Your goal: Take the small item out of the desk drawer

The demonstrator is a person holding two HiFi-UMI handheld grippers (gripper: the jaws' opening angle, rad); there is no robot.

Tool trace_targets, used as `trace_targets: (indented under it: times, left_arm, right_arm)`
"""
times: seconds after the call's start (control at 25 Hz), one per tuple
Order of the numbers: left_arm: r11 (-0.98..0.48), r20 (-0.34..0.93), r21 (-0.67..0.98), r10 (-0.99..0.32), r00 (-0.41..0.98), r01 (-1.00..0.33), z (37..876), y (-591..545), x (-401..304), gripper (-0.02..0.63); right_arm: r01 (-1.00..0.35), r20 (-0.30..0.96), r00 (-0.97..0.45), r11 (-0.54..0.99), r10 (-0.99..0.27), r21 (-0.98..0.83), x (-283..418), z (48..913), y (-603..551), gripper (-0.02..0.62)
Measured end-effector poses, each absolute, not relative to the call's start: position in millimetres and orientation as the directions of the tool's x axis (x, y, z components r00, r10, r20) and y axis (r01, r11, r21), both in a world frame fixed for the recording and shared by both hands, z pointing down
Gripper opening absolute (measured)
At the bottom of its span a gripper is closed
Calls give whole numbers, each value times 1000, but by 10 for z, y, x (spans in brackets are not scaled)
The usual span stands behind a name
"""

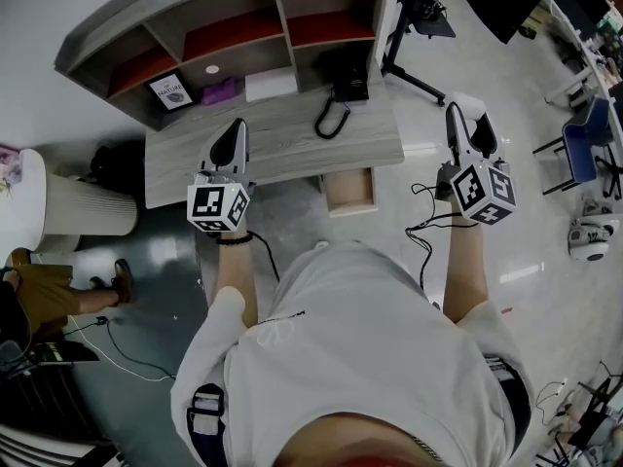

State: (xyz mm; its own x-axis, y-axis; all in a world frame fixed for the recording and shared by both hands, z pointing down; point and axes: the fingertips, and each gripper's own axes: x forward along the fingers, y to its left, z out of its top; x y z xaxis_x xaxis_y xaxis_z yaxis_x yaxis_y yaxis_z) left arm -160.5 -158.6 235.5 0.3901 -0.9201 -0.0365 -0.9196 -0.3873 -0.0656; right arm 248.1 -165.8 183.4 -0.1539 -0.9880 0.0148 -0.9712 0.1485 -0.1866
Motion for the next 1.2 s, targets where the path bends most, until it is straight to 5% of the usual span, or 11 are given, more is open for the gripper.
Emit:
trace_targets:
  times: [1.2]
  left_arm:
    - [-365,-58,-56,-928,368,-929,2308,-1523,-1570,-2]
  right_arm:
    - [-976,16,-132,127,-991,-179,2649,1844,-1688,253]
